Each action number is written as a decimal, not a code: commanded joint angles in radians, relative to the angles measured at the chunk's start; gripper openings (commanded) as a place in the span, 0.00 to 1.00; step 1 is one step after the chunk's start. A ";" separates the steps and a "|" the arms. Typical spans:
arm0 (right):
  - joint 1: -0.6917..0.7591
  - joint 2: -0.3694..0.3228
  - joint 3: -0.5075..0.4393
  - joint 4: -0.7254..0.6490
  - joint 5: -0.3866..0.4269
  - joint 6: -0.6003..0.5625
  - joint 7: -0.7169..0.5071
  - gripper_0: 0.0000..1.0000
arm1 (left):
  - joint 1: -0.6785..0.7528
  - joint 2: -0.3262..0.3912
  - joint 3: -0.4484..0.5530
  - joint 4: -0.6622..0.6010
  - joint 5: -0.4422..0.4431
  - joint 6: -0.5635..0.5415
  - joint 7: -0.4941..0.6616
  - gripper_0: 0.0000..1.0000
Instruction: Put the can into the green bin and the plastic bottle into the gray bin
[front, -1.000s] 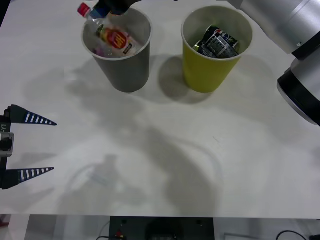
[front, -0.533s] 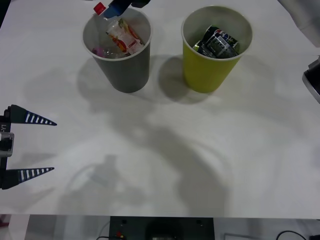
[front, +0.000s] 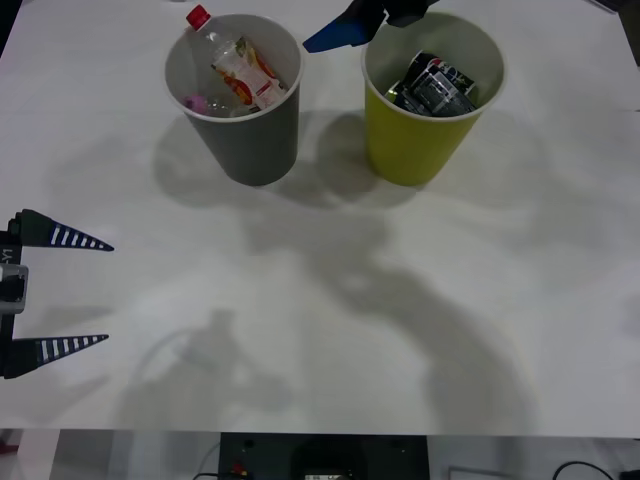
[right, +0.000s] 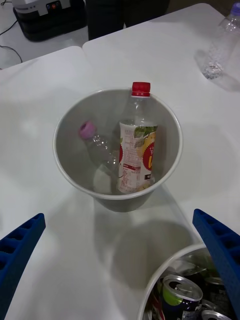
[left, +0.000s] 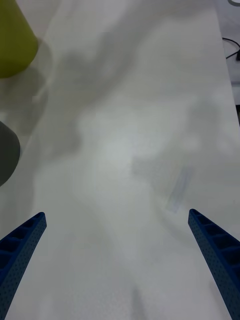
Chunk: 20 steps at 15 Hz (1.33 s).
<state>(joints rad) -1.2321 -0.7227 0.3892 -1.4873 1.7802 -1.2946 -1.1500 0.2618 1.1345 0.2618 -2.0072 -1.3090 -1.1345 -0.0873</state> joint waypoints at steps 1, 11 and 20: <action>0.129 -0.093 -0.104 -0.120 -0.079 -0.052 0.038 1.00 | 0.000 0.000 0.000 0.000 0.000 0.000 0.000 0.98; 0.665 -0.258 -0.455 -0.444 -0.277 -0.063 0.340 1.00 | 0.000 0.000 0.000 0.000 0.000 0.000 0.000 0.98; 1.000 -0.261 -0.668 -0.502 -0.354 -0.157 0.644 1.00 | 0.000 0.000 0.000 0.000 0.000 0.000 0.000 0.98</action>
<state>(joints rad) -0.2552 -0.9856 -0.2663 -1.9898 1.4334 -1.4509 -0.5265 0.2618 1.1345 0.2618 -2.0072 -1.3090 -1.1345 -0.0873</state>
